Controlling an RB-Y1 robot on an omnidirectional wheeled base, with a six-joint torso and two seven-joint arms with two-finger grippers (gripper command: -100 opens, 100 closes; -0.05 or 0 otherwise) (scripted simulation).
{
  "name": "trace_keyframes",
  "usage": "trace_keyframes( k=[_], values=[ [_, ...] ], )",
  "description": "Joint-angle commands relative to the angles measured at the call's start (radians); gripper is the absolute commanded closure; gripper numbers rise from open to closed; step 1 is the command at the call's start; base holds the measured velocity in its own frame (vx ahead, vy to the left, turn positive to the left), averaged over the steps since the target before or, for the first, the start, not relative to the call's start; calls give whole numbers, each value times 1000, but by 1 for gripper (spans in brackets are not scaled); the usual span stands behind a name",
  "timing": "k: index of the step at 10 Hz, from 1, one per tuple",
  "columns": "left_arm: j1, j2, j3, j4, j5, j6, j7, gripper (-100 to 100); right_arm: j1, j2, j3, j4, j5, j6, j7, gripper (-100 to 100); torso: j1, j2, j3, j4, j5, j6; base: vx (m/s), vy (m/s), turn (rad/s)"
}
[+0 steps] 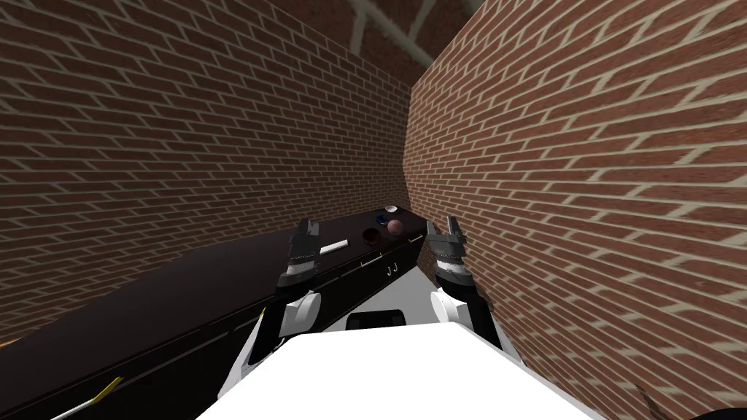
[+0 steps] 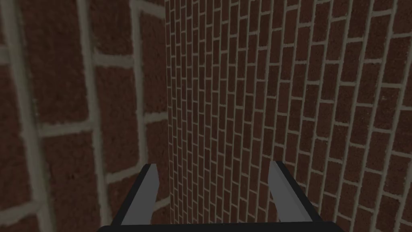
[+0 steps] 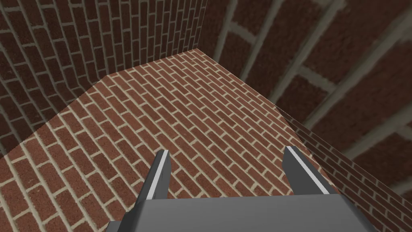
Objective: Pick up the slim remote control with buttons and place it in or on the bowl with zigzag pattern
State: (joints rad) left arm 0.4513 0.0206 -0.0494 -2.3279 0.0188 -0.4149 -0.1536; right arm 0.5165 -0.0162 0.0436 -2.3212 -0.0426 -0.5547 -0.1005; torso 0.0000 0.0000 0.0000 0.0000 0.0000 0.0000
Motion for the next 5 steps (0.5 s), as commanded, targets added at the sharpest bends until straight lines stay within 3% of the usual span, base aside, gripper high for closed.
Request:
trace_keyframes(
  k=[1, 5],
  values=[
    [-1, 32, 9, 3, 9, 14, 6, -100, 0, 0, 0, 0, 0, 0, 0, 0, 0, 0, 0, 0, 0, 0, -17, -8, -36],
    [-6, 150, 58, 25, 63, 100, 39, -100, 0, 0, 0, 0, 0, 0, 0, 0, -1, 4, 2, 1, 0, 0, -50, -23, -68]
  ],
)
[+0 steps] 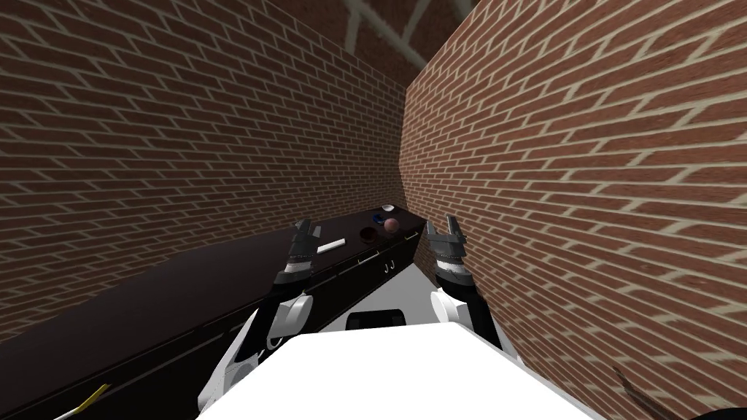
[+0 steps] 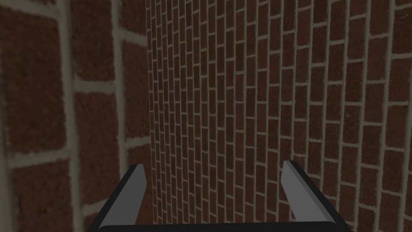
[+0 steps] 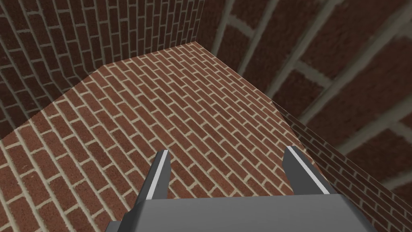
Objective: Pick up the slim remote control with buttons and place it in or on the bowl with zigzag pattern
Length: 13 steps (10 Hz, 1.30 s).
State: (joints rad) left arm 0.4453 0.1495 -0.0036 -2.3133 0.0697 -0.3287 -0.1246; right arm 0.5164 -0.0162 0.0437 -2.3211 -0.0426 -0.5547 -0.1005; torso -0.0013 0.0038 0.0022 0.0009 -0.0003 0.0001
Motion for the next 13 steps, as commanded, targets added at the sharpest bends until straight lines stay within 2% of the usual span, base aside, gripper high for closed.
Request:
trace_keyframes(
  k=[1, 3, 4, 5, 6, 7, 8, 9, 10, 11, 12, 13],
  values=[
    [0, 34, 12, 10, 13, 14, 10, -100, 0, 0, 0, 0, 0, 0, 0, 0, 0, 0, 0, 0, 0, 0, -43, -25, -25],
    [-4, 103, 48, 30, 55, 76, 35, -100, 0, 0, 0, 0, 0, 0, 0, 0, 0, -1, -1, 0, 0, 0, -49, -25, -84],
    [-4, 118, 48, 30, 55, 81, 35, -100, 0, 0, 0, 0, 0, 0, 0, 0, 0, 0, 0, 0, 0, 0, -52, -24, -44],
    [-6, 156, 68, 42, 80, 120, 48, -100, 0, 0, 0, 0, 0, 0, 0, 0, 0, 0, 0, 0, 0, 0, -57, -30, -85],
    [-6, 163, 68, 42, 80, 120, 48, -100, 0, 0, 0, 0, 0, 0, 0, 0, 0, 0, 0, 0, 0, 0, -45, -23, -45],
    [-9, 204, 89, 55, 107, 160, 63, -100, 0, 0, 0, 0, 0, 0, 0, 0, 0, -1, 0, 0, 0, 0, -43, -31, -79],
    [-9, 209, 89, 55, 107, 162, 63, -100, 0, 0, 0, 0, 0, 0, 0, 0, 0, -1, 0, 0, 0, 0, -38, -24, -45],
    [-12, 249, 110, 70, 135, 203, 78, -100, 0, 0, 0, 0, 0, 0, 0, 0, 0, -1, -1, 0, 0, 0, -47, -26, -89],
    [-12, 257, 110, 70, 135, 207, 78, -100, 0, 0, 0, 0, 0, 0, 0, 0, 0, -1, 0, 0, 0, 0, -37, -23, -57],
    [-15, 293, 133, 88, 166, 250, 94, -100, 0, 0, 0, 0, 0, 0, 0, 0, 0, -1, -1, 0, 0, 0, -43, -36, -117],
    [-15, 305, 133, 88, 166, 255, 94, -100, 0, 0, 0, 0, 0, 0, 0, 0, 0, -1, -1, 0, 0, 0, -33, -28, -47],
    [-18, 345, 155, 107, 198, 294, 110, -100, 0, 0, 0, 0, 0, 0, 0, 0, 0, -1, -1, 0, 0, 0, -36, -35, -84]
  ],
)
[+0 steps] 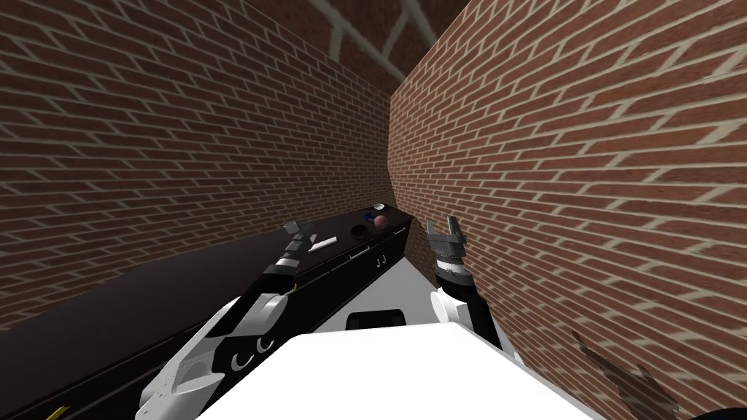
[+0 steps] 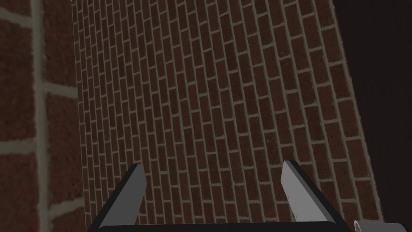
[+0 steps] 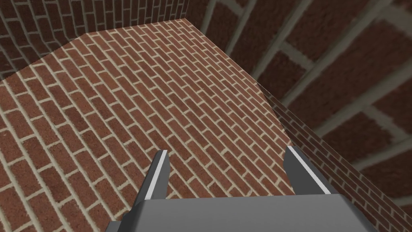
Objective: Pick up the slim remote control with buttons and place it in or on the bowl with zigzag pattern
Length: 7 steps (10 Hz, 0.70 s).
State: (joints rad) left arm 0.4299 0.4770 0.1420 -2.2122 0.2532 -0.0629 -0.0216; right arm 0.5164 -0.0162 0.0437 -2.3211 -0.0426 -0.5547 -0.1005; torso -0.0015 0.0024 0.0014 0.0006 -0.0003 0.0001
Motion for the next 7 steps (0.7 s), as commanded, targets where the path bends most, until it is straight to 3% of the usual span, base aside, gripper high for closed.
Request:
trace_keyframes(
  k=[1, 2, 5, 6, 7],
  values=[
    [-3, 26, 10, 6, 15, 40, 7, -100, 0, 0, 0, 0, 0, 0, 0, 0, 0, 0, 0, 0, 0, 0, -36, -29, -57],
    [-7, 67, 32, 27, 49, 74, 24, -100, 0, 0, 0, 0, 0, 0, 0, 0, 0, 0, 0, 0, 0, 0, -40, -34, -136],
    [-11, 125, 54, 51, 84, 150, 40, -100, 0, 0, 0, 0, 0, 0, 0, 0, 0, 0, 0, 0, 0, 0, -31, -26, -73],
    [-15, 162, 76, 77, 121, 182, 56, -100, 0, 0, 0, 0, 0, 0, 0, 0, 0, -1, 0, 0, 0, 0, -27, -31, -136],
    [-15, 175, 76, 77, 121, 209, 56, -100, 0, 0, 0, 0, 0, 0, 0, 0, 0, -1, 0, 0, 0, 0, -20, -20, -67]
  ],
)
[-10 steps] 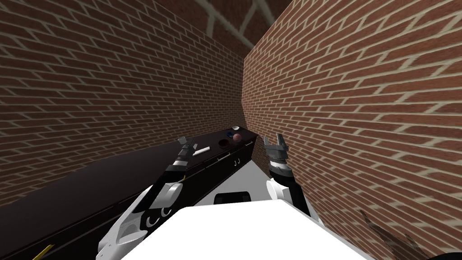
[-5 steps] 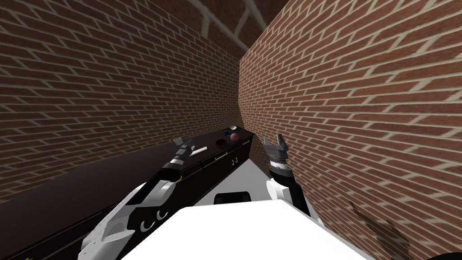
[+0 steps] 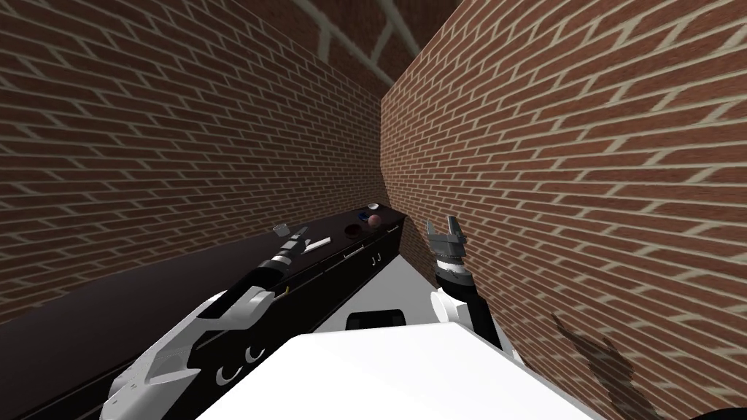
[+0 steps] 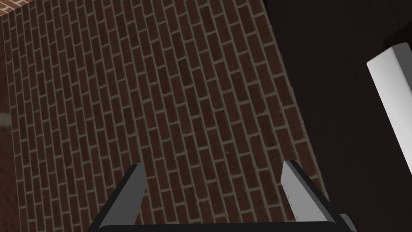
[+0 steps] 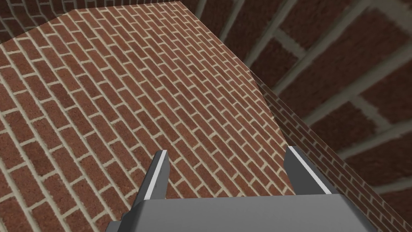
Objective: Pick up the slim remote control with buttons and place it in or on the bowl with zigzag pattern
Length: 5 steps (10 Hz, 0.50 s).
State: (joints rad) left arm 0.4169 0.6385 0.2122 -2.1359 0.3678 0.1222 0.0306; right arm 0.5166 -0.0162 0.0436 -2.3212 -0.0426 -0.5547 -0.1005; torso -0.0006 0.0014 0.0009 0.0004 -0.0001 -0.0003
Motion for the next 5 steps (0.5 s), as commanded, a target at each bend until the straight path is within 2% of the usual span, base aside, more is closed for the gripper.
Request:
trace_keyframes(
  k=[1, 3, 4, 5],
  values=[
    [-6, 50, 27, 28, 45, 50, 20, -100, 0, 0, 0, 0, 0, 0, 0, 0, 0, 0, 0, 0, 0, 0, -25, -29, -145],
    [-6, 62, 27, 28, 45, 84, 20, -100, 0, 0, 0, 0, 0, 0, 0, 0, 0, 0, 0, 0, 0, 0, -15, -19, -14],
    [-11, 111, 47, 59, 85, 124, 36, -100, 0, 0, 0, 0, 0, 0, 0, 0, 0, -1, 0, 0, 0, 0, -11, -23, -132],
    [-11, 111, 47, 59, 85, 147, 36, -100, 0, 0, 0, 0, 0, 0, 0, 0, 0, -1, 0, 0, 0, 1, -11, -19, -82]
  ],
)
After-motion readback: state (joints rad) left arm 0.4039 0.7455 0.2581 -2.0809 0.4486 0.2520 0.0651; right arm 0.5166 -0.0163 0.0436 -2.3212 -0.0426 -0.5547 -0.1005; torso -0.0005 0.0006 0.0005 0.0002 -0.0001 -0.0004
